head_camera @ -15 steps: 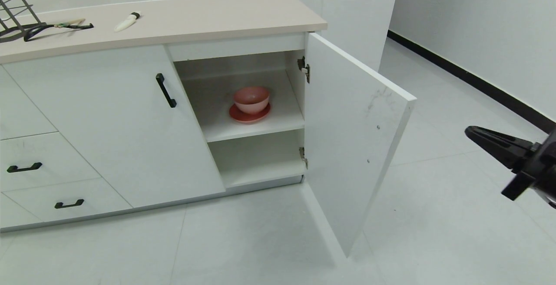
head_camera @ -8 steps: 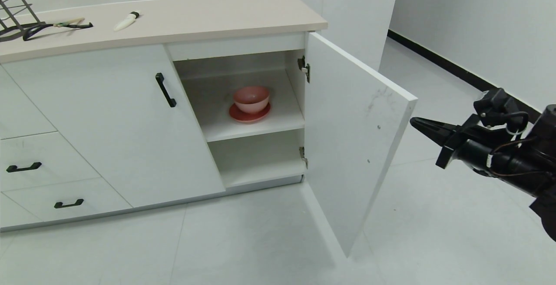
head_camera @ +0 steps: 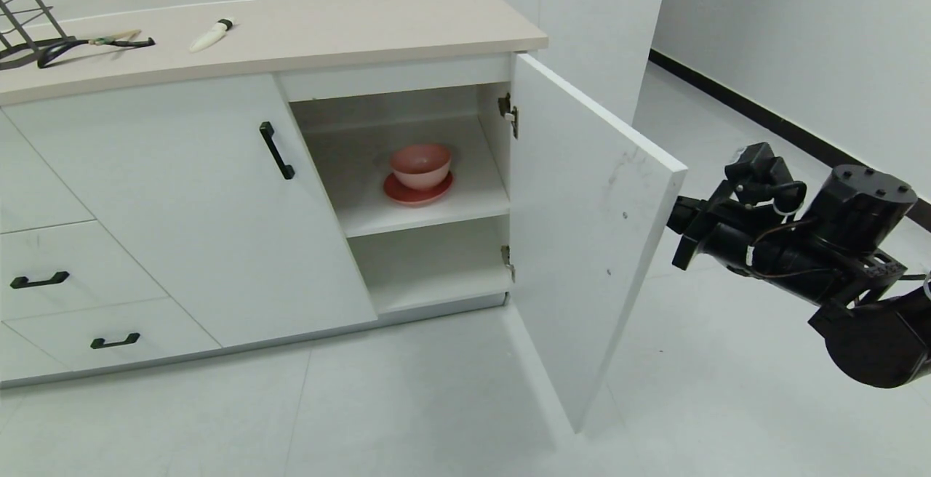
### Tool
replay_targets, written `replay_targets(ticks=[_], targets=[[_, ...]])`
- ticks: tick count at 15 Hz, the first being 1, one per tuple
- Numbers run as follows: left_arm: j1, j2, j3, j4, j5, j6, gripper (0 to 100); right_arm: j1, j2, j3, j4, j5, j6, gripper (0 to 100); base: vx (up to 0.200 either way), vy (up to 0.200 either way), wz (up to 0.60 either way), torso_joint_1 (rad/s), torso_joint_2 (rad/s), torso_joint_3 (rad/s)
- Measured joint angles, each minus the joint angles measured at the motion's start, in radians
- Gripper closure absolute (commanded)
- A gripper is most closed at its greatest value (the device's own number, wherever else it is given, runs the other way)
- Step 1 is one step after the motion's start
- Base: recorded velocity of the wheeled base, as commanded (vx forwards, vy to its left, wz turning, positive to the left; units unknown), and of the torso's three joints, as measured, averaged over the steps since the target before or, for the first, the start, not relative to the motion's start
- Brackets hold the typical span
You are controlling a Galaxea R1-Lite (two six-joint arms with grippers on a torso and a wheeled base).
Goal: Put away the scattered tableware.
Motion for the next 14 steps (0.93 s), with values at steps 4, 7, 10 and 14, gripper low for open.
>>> replay_targets(ticks=[4, 7, 10, 14], targets=[[0.000, 0.000, 0.000, 0.000, 0.000, 0.000, 0, 0.044, -0.011, 0.028, 0.000, -0.002, 0.000, 100, 0.000, 0.000, 0.00, 0.000, 0.00, 0.000], [0.000, 0.000, 0.000, 0.000, 0.000, -0.001, 0, 0.106, -0.015, 0.033, -0.001, 0.000, 0.003, 100, 0.000, 0.000, 0.00, 0.000, 0.00, 0.000], [0.000, 0.000, 0.000, 0.000, 0.000, -0.001, 0, 0.178, 0.011, 0.009, -0.007, 0.000, 0.009, 100, 0.000, 0.000, 0.00, 0.000, 0.00, 0.000], [0.000, 0.000, 0.000, 0.000, 0.000, -0.004, 0, 0.240, 0.091, -0.102, -0.012, -0.002, 0.014, 100, 0.000, 0.000, 0.00, 0.000, 0.00, 0.000]])
